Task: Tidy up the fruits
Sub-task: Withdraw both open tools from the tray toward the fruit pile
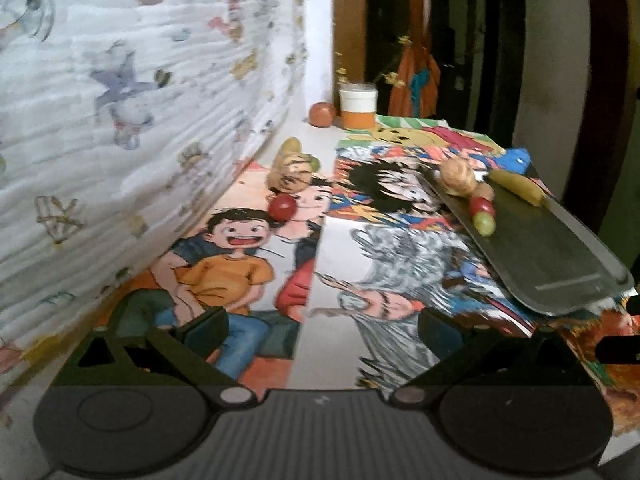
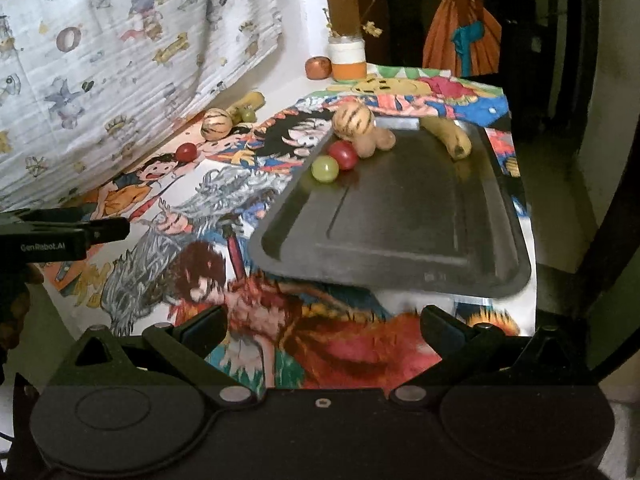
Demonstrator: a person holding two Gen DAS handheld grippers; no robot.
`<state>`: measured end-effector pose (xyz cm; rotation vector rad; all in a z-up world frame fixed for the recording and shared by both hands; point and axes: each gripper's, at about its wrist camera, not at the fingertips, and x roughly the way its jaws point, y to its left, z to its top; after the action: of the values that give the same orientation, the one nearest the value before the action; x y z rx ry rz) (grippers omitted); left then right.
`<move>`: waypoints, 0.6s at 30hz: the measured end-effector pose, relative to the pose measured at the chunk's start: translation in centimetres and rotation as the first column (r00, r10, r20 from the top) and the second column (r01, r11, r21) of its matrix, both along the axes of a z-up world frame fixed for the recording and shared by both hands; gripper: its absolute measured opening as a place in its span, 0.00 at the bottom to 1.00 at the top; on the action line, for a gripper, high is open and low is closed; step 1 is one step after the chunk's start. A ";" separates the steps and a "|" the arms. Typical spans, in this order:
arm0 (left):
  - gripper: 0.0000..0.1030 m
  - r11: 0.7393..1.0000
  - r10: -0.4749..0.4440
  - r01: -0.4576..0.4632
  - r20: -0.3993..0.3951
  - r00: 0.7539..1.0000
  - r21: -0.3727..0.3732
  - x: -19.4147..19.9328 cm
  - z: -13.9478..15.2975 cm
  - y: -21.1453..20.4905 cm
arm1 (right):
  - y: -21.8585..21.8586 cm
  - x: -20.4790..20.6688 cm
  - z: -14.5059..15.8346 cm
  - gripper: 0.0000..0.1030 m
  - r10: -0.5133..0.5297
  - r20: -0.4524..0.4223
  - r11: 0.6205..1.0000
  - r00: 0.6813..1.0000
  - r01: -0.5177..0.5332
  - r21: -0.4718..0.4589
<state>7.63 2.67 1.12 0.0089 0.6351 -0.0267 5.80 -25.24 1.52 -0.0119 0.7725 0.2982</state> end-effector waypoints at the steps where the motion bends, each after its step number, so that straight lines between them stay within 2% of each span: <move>1: 1.00 1.000 0.007 -0.007 0.002 1.000 -0.002 0.2 0.0 0.3 | 0.1 0.3 0.2 0.99 0.005 0.005 1.000 1.000 -0.005 -0.003; 7: 1.00 0.999 0.037 -0.037 0.025 0.999 0.000 2.0 0.3 1.5 | 1.9 3.7 1.8 0.99 0.074 -0.002 0.997 0.997 -0.074 0.038; 12: 1.00 0.999 0.043 -0.044 0.059 0.997 0.020 3.7 1.0 2.5 | 4.5 7.6 4.2 0.99 0.148 0.033 0.989 0.988 -0.148 -0.031; 18: 1.00 0.999 0.038 -0.041 0.078 0.996 0.031 5.9 1.4 3.6 | 7.1 12.5 8.1 0.99 0.214 0.081 0.977 0.973 -0.212 -0.031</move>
<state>13.52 6.30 2.48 0.0286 0.5585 0.0222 18.34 -18.13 9.60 -0.1289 0.6913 0.4904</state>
